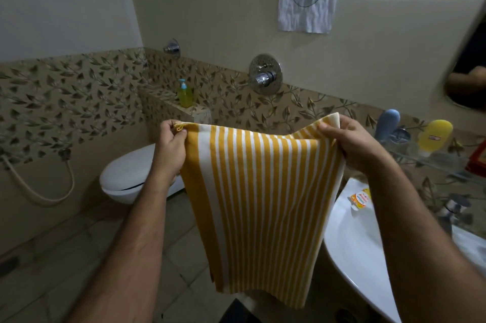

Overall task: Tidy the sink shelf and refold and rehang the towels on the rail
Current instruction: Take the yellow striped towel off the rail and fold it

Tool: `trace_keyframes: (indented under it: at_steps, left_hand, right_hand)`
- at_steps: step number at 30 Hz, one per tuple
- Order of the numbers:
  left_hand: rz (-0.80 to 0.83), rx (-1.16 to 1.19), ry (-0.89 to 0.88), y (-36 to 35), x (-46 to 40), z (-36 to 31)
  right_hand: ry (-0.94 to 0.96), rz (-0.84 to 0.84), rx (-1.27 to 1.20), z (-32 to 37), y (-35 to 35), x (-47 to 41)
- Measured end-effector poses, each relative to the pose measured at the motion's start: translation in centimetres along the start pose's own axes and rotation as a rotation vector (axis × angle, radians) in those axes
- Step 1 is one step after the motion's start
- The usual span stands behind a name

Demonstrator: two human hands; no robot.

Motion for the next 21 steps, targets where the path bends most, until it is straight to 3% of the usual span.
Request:
trace_keyframes:
  at_steps: [2, 6, 11, 15, 19, 21]
  left_hand:
    - [-0.013, 0.027, -0.015, 0.0, -0.1, -0.7]
    - [-0.001, 0.151, -0.036, -0.3, 0.3, -2.8]
    - [0.186, 0.404, 0.163, -0.7, -0.8, -3.6]
    - [0.357, 0.44, 0.437, -3.2, -1.6, 0.9]
    - [0.554, 0.569, 0.76, -7.6, 6.4, 11.2]
    - [0.639, 0.695, 0.78, -9.1, 10.3, 12.9]
  right_hand:
    - [-0.074, 0.176, 0.062, 0.1, -0.6, 0.2]
    - [-0.296, 0.168, 0.326, -0.5, 0.2, 0.0]
    - [-0.161, 0.272, -0.112, 4.4, -2.8, 0.8]
    - [-0.231, 0.133, -0.339, 5.8, -5.7, -1.8]
    - [-0.316, -0.034, -0.287, 3.3, -6.4, -4.6]
    - [-0.333, -0.106, -0.28, 1.7, -5.5, -5.0]
Point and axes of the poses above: each hand's wrist, its own x-axis away from the middle knuckle, its own y-axis out of the back of the hand, z = x × y, the point moved 9 cm from there along -x, towards the middle knuckle, and after that the axes turned 3 degrees about -x, right-handed, at the moved point
